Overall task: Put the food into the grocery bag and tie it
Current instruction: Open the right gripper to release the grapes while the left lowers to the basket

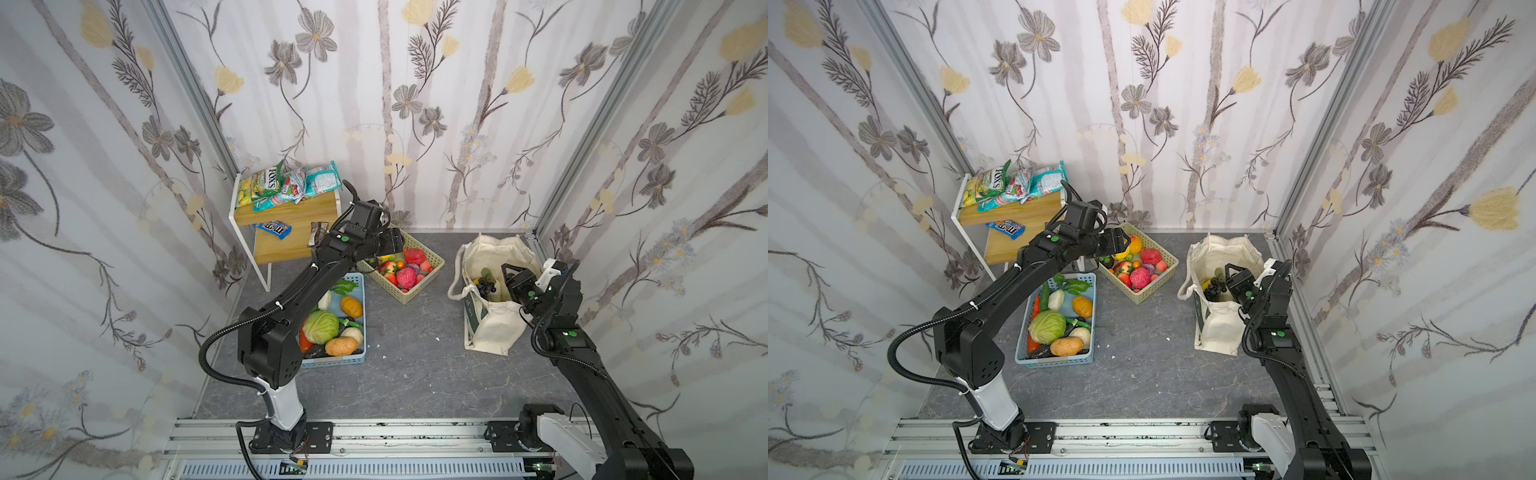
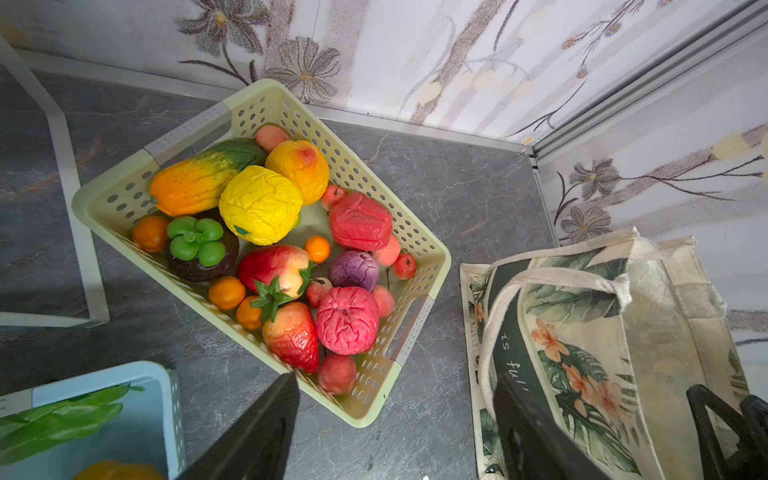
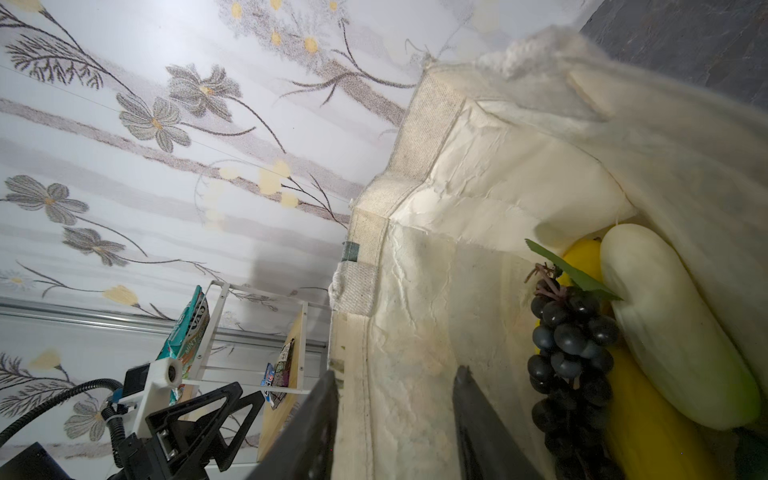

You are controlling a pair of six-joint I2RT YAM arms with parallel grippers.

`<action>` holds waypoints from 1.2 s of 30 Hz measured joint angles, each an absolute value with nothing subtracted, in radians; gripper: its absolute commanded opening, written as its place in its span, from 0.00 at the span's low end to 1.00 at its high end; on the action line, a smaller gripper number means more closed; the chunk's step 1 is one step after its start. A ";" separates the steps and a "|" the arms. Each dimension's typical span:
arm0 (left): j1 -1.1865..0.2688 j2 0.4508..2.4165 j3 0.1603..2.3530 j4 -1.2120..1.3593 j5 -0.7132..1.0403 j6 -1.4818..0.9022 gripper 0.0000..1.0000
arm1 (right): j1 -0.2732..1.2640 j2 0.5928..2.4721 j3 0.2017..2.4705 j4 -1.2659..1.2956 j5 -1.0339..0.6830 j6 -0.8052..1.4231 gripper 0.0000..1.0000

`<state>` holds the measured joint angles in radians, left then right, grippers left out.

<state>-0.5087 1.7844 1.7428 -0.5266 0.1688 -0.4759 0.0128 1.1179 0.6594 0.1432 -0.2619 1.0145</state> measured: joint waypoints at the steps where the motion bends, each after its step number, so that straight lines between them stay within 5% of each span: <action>1: -0.509 1.785 1.742 -0.527 0.169 -0.476 0.77 | 0.013 1.126 0.668 0.130 -0.262 1.002 0.46; 21: -0.541 1.888 1.747 -0.553 0.055 -0.417 0.76 | 0.044 1.367 0.886 -0.135 -0.256 0.667 0.60; 36: -0.546 2.065 1.845 -0.598 -0.025 -0.365 0.75 | 0.044 1.333 1.106 -0.285 -0.226 0.563 0.67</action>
<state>-0.5457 2.0651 1.8450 -0.5983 -0.0246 -0.3653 0.0437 1.3331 1.1061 -0.2848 -0.2264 0.5629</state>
